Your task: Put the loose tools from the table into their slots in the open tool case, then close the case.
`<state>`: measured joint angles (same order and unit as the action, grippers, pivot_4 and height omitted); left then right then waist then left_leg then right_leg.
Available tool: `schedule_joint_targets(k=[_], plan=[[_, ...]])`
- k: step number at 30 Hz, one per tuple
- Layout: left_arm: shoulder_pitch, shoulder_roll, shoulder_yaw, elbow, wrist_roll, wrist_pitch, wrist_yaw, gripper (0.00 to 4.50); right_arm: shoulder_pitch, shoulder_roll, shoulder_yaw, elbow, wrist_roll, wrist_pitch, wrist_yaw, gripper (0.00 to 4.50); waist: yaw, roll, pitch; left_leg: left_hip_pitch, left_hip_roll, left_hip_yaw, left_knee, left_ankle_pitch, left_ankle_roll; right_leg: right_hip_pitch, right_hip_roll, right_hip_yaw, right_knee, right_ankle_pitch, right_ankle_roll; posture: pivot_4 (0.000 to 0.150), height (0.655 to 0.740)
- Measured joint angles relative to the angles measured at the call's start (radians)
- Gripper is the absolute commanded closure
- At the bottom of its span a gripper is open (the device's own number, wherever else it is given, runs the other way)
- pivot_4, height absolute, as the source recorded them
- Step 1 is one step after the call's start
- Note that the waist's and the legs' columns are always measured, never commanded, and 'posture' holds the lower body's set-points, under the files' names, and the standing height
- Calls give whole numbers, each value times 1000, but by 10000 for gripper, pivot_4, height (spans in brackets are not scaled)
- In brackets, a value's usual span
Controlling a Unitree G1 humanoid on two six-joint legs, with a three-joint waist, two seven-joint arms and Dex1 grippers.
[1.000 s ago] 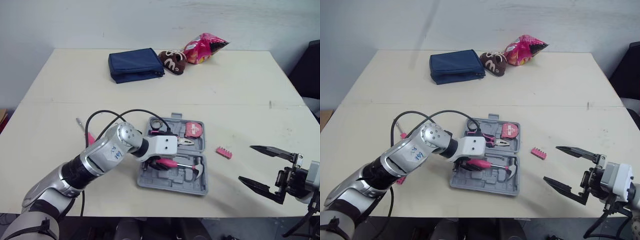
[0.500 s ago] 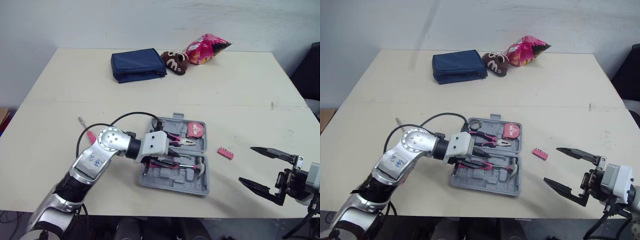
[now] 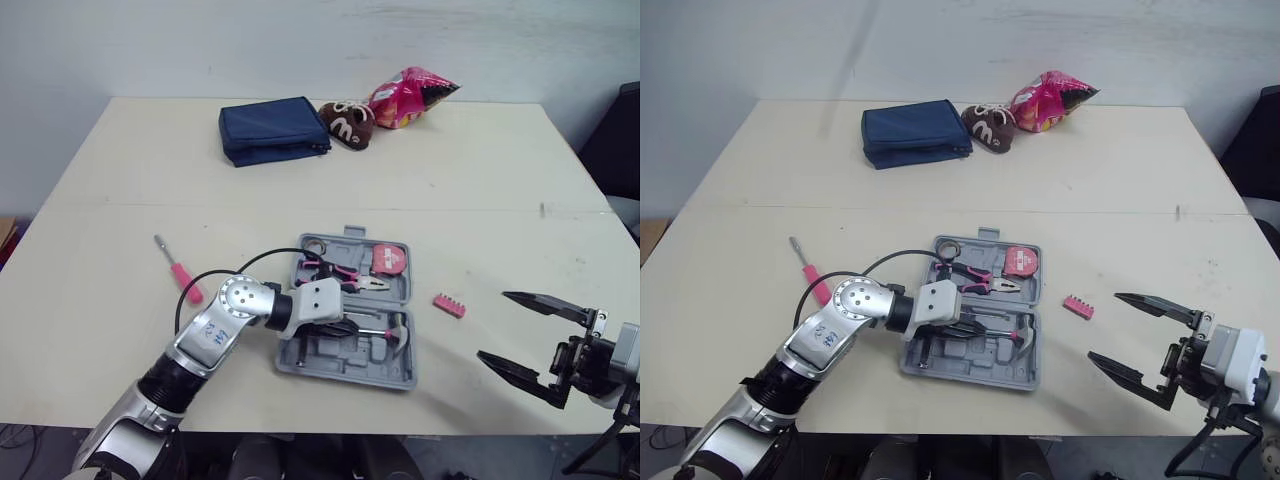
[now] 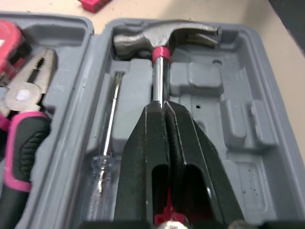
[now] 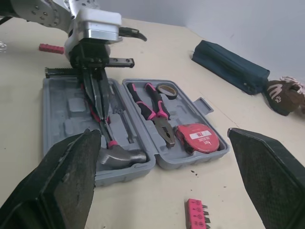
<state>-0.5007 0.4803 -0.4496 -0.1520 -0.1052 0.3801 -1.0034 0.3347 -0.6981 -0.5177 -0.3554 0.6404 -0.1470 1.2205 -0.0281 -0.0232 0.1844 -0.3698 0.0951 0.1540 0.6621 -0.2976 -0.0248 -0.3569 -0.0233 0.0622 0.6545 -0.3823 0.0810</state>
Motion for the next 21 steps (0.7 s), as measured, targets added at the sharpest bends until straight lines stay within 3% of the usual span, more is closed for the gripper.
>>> schedule_joint_targets(k=[13, 19, 21], plan=[[-22, 29, -63, -40, 56, 76, 9, 44511, 13, 0, 0, -30, -5, 17, -31, 0, -1, 3, -11, 5, 0, -2, -1, 0, 0, 6, 0, -1, -2, 0, 0, 1500, 7400], [-9, 30, -101, 2, 72, 54, 34, 44511, 25, 2, 0, -30, -5, 5, -30, 0, -3, -5, -29, 35, 0, -3, -19, -9, 4, 42, -2, -2, -18, -2, -5, 1500, 7400], [-8, 37, -124, 6, 96, 57, 32, 44511, 27, 2, 0, -30, -5, -4, -30, 0, -7, -4, -35, 44, 1, -3, -25, -12, 3, 53, -2, -3, -27, -11, -23, 1500, 7400]])
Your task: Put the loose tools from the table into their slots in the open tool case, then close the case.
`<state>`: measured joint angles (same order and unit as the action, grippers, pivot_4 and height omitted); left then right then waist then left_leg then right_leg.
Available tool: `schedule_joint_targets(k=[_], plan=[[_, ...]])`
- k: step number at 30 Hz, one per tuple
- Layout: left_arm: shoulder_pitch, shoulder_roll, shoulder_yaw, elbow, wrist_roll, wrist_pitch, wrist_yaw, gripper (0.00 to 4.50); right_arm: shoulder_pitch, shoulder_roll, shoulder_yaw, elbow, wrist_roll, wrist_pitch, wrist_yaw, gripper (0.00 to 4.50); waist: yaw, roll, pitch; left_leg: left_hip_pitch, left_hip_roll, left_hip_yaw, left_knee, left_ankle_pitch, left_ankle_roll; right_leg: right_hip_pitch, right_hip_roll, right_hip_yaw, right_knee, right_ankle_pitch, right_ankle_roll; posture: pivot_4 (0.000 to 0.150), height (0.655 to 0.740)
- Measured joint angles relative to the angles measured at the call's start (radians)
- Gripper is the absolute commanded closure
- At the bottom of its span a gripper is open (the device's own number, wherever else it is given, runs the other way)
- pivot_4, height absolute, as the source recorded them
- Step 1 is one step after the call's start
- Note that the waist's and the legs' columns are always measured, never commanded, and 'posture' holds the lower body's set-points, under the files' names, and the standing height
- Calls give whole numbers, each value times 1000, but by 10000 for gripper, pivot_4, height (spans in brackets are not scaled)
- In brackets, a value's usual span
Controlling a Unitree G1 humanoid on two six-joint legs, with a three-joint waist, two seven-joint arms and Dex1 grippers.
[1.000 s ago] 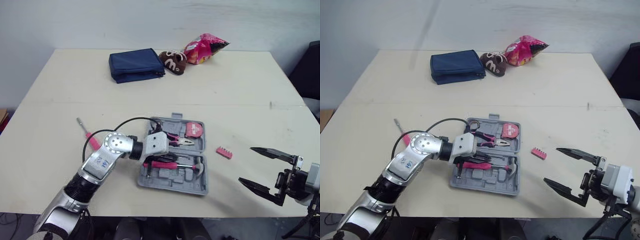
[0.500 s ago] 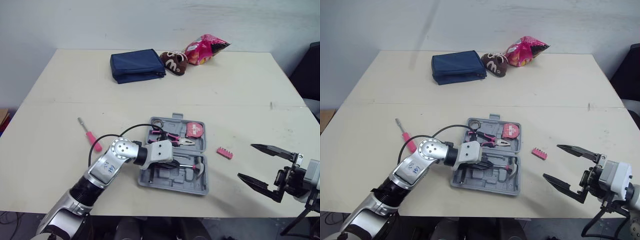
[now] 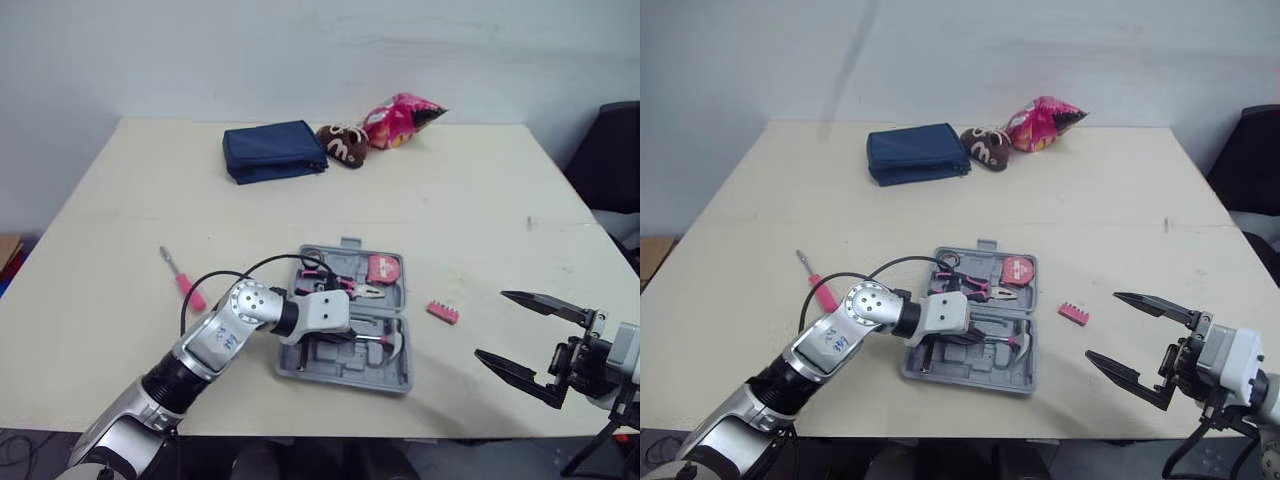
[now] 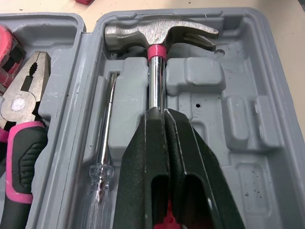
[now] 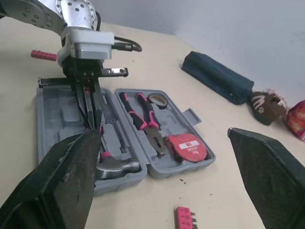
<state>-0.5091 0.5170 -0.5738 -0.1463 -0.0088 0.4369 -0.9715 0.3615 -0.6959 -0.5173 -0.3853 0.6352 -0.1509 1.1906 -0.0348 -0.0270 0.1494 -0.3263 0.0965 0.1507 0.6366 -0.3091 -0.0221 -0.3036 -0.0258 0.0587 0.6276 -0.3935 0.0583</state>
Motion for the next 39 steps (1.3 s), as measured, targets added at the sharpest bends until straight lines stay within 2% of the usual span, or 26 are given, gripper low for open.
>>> schedule_joint_targets(k=[9, 12, 15, 17, 18, 20, 21, 23, 26, 32, 36, 39], plan=[[-26, -14, -34, -1, 14, 75, 1, 44511, -2, 3, 5, 1, -13, -3, -12, 0, 2, 1, -17, 13, -1, -1, -11, 1, -1, 13, -2, 0, -8, -1, -3, 1500, 7400], [41, -16, 14, 8, -7, -35, 0, 44511, -2, 3, 7, 0, -13, -3, -14, 0, 1, 2, -16, 12, -2, -1, -13, 1, -1, 12, -3, 0, -9, -1, -3, 1500, 7400], [113, -15, 96, 27, -70, -193, -11, 44511, 2, 2, -1, 14, -11, -8, 4, 0, 2, 6, -11, 1, -1, 0, -15, 3, 1, -2, -3, -1, -7, -2, -4, 1500, 7400], [144, -7, 149, 37, -105, -249, -28, 44511, 8, 2, -13, 41, -8, -21, 23, 0, 6, 5, -8, -7, -1, -1, -13, 5, -1, -14, 0, -2, -5, 6, 10, 1500, 7400], [173, 4, 202, 32, -150, -299, -49, 44511, 15, 2, -26, 56, -6, -28, 38, 0, 7, 7, -6, -16, 0, -1, -9, 8, -7, -23, 0, -2, -3, 5, 11, 1500, 7400], [218, 29, 290, -9, -217, -351, -75, 44511, 22, 1, -41, 81, -4, -39, 56, 0, 8, 9, -4, -25, 0, -1, -7, 7, -7, -33, 1, -2, -2, 4, 13, 1500, 7400], [246, 50, 356, -49, -270, -368, -86, 42263, 27, 1, -46, 87, -3, -46, 66, 0, 8, 10, -3, -30, 0, 0, -7, 7, -8, -39, 1, -2, -1, 3, 14, 1500, 7400], [281, 69, 453, -99, -348, -348, -78, 36390, 33, 1, -48, 98, -1, -47, 75, 0, 7, 11, 2, -31, 0, 0, -7, 6, -8, -40, 1, -2, -1, 2, 16, 1500, 7400], [324, 92, 562, -140, -421, -316, -53, 25008, 35, 0, -54, 106, 1, -51, 83, 0, 7, 12, 8, -30, 0, 0, -6, 6, -8, -39, 1, -1, -1, 2, 16, 1500, 7400], [567, 220, 895, -111, -467, -278, -23, 238, 46, -24, -147, 250, 0, -117, 153, 0, -1, 5, 21, -27, -2, 0, -6, 6, -8, -37, 0, -1, 0, 2, 16, 1500, 7400], [691, 316, 1140, 80, -452, -289, -22, 238, 26, -54, -195, 429, -13, -196, 218, 0, -11, -2, 27, -27, -1, 0, -7, 5, -7, -37, 0, -2, -1, 1, 14, 1500, 7400], [770, 361, 1295, 259, -433, -344, -29, 238, -1, -86, -207, 567, -22, -246, 263, 0, -20, -1, 30, -27, -2, 2, -7, 2, -6, -37, -2, -2, -1, 0, 12, 1500, 7400]])
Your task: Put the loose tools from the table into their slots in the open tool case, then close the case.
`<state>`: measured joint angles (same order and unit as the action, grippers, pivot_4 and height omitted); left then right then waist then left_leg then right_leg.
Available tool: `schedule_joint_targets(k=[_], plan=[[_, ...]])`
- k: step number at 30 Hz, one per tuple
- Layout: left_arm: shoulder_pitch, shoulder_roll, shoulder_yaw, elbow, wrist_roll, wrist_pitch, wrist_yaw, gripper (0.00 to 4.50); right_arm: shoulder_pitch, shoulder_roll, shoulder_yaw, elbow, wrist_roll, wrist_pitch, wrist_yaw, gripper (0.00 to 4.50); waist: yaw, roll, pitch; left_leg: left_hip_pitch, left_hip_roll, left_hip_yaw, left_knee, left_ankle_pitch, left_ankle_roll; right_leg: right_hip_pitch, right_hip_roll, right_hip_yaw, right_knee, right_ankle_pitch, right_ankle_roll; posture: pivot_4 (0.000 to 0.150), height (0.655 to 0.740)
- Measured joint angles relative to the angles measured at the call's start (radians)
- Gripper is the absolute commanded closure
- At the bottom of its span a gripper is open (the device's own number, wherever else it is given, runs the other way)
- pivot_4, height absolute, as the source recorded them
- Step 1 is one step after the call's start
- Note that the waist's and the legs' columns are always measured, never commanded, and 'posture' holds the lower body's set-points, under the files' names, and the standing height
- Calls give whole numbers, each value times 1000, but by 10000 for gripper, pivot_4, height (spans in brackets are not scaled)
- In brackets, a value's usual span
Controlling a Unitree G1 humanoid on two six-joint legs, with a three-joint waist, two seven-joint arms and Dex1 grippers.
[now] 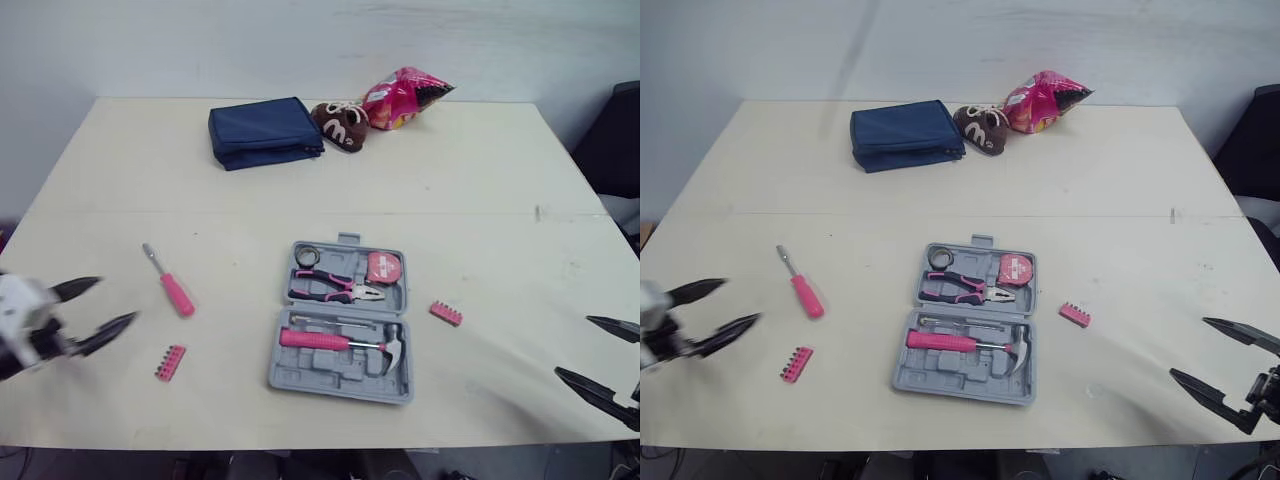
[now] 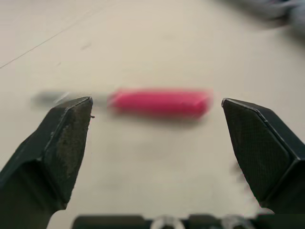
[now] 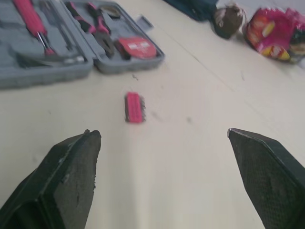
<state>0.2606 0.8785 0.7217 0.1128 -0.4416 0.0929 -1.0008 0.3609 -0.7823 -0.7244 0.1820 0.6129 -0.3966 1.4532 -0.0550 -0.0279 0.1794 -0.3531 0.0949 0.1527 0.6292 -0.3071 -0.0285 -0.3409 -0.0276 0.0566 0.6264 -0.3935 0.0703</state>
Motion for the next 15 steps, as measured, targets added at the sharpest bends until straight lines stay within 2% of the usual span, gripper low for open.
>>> schedule_joint_targets(k=[6, 10, 15], plan=[[83, 47, 158, 335, 18, -83, -9, 238, -42, -63, -31, 264, -21, -93, 53, 0, -5, 0, 3, 0, 1, 2, 0, -3, -1, -1, 0, 0, 0, -1, -1, 1500, 7400], [117, 32, 174, 339, 14, -100, -18, 238, -52, -71, -32, 331, -20, -128, 72, 0, -1, 0, 4, 0, 1, 1, 0, -5, -2, -1, 0, -1, 1, -1, -1, 1500, 7400], [122, -17, 161, 240, -5, -74, -17, 238, -85, -61, -13, 274, 2, -97, 67, 0, -6, 0, 4, 1, 2, 1, 0, -4, -2, 0, 1, 0, 3, 0, 0, 1500, 7400]])
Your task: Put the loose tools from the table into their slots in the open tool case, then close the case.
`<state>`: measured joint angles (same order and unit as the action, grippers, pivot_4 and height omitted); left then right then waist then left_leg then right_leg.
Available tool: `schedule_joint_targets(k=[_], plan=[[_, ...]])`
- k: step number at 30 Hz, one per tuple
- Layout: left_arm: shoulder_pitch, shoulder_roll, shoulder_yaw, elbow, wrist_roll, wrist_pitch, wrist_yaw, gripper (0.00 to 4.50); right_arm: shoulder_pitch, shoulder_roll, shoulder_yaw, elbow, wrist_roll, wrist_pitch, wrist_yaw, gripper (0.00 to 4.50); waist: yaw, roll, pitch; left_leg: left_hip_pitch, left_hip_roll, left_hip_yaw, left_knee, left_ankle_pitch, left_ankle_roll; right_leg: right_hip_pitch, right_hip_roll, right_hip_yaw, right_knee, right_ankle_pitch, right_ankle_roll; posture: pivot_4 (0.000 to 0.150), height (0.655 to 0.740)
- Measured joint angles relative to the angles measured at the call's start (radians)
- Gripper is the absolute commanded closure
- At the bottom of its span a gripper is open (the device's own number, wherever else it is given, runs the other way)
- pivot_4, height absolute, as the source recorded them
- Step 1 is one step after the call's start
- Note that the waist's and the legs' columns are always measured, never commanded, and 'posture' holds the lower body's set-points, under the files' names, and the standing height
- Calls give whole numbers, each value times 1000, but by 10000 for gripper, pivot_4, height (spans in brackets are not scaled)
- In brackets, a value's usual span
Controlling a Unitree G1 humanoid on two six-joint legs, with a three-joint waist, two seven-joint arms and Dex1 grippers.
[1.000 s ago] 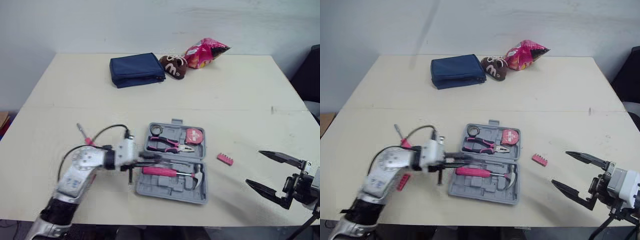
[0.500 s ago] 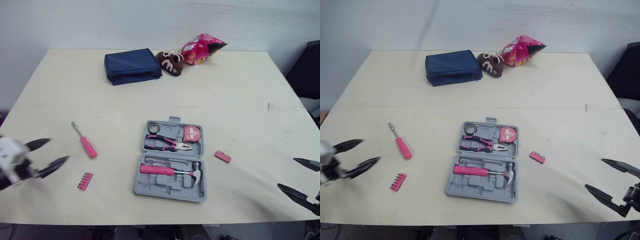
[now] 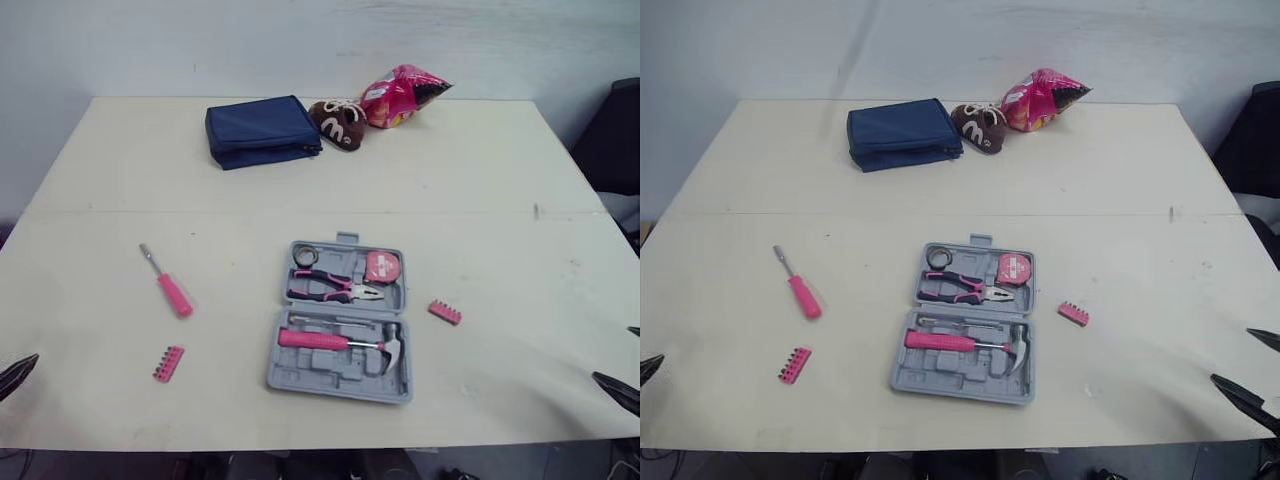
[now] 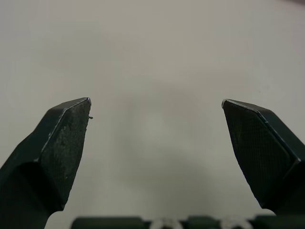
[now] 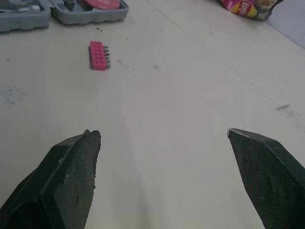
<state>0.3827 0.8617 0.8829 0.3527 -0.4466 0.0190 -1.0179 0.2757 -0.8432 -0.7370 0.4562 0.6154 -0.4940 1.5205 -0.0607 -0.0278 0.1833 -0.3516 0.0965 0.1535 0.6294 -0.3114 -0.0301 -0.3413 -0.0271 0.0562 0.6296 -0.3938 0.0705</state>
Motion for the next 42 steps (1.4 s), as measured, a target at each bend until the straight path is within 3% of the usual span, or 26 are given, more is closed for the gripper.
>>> schedule_joint_targets(k=[9, 18, 35, 42], plan=[[78, -93, -30, -367, -87, 106, -12, 238, -76, 80, 170, -466, 90, 237, -148, 0, -23, 0, 0, -2, 1, 0, 0, 1, -2, -2, 2, 0, 0, 0, 1, 1500, 7400], [234, -232, -72, -583, -119, 205, 9, 238, -194, 148, 369, -776, 147, 395, -272, 0, -22, -1, 0, -4, 1, 0, 4, 0, -1, -1, 2, 1, -1, -1, 3, 1500, 7400], [254, -459, -361, -779, 65, 197, 324, 238, -254, 189, 489, -799, 99, 363, -196, 0, -11, -1, -1, -2, 0, -2, 10, -1, 1, 3, 2, 2, 0, 0, 4, 1500, 7400], [240, -464, -392, -796, 62, 231, 401, 238, -254, 189, 489, -766, 86, 344, -195, 0, -2, 0, 0, 0, 0, -2, 17, -3, 6, 4, 2, 2, 8, 0, 3, 1500, 7400]])
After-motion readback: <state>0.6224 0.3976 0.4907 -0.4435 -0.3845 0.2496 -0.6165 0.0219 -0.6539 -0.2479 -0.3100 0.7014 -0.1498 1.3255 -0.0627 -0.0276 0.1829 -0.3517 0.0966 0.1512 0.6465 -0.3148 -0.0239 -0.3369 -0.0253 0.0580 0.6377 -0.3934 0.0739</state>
